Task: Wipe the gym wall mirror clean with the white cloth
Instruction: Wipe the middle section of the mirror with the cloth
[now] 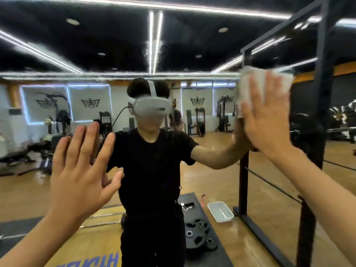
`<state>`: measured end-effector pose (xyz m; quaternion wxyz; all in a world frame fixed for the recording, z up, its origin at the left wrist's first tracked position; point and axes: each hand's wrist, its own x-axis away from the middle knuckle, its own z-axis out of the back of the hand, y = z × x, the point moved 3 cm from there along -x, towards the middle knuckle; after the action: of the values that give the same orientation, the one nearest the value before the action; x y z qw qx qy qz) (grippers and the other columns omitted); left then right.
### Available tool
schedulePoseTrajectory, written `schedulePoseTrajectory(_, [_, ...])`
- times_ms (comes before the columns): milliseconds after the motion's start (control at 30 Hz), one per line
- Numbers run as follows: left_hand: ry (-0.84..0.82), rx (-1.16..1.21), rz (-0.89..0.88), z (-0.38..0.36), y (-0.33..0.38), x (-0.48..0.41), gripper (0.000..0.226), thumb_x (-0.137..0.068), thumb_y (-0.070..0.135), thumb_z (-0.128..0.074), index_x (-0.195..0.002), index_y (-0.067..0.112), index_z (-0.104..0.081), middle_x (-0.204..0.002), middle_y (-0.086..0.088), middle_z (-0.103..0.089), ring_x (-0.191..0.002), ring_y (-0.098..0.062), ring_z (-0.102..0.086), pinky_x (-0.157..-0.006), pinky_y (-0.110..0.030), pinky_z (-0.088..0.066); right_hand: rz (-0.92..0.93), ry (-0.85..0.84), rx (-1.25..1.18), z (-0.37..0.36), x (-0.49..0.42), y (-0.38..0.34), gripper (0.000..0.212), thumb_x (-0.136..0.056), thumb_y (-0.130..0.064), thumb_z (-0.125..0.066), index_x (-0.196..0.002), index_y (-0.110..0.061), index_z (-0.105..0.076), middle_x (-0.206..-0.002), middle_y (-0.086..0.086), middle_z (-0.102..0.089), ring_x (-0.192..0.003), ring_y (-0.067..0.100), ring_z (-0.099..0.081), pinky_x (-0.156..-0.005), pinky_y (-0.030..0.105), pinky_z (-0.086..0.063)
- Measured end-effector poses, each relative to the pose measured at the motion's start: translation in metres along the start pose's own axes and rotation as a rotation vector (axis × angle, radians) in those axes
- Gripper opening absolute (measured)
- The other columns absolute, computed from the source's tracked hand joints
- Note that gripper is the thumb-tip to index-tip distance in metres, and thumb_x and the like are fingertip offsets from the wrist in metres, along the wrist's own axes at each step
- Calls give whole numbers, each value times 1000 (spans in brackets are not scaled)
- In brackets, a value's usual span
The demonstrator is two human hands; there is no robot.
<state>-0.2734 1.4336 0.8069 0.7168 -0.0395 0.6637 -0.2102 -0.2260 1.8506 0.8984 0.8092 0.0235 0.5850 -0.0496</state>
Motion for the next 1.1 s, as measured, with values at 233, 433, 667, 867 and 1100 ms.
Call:
schedulePoseTrajectory(233, [-10,-1,-3,0,-1,2,75,-102,55,-44,-165,15,-34,-175,-18,-15,-162,-37,-14,-128,-60,-16,-39,110,-221,2,5,-151,62,-113,-46,-14,-169,-24,-1,-175,16,10,-161,38,11,-127,63,3])
schedulePoseTrajectory(433, [-21,3,-8,2,-3,3,76,-104,57,-41,-168,18,-28,-175,-18,-14,-163,-36,-13,-130,-56,-12,385,-57,-227,-35,144,-223,59,-112,-45,-25,-169,-32,-13,-177,9,-1,-163,33,4,-129,60,-4])
schedulePoseTrajectory(667, [-21,-2,-1,2,-2,3,73,-103,51,-43,-166,16,-31,-175,-19,-16,-162,-38,-15,-130,-57,-13,398,101,-149,-16,35,-167,58,-112,-51,-29,-166,-32,-26,-175,11,-13,-162,35,-9,-129,60,-6])
schedulePoseTrajectory(867, [-13,-1,3,2,-2,4,72,-103,50,-44,-166,17,-31,-174,-19,-17,-162,-38,-16,-130,-55,-12,153,121,-198,-17,42,-180,59,-113,-46,-27,-169,-29,-14,-176,13,-2,-162,35,1,-128,62,-2])
schedulePoseTrajectory(1100, [4,8,-5,3,-3,3,72,-103,50,-45,-165,15,-35,-174,-19,-19,-162,-38,-18,-129,-58,-16,623,-4,-133,-45,142,-146,61,-107,-51,-46,-164,-38,-30,-175,5,-18,-162,30,-15,-129,57,-11])
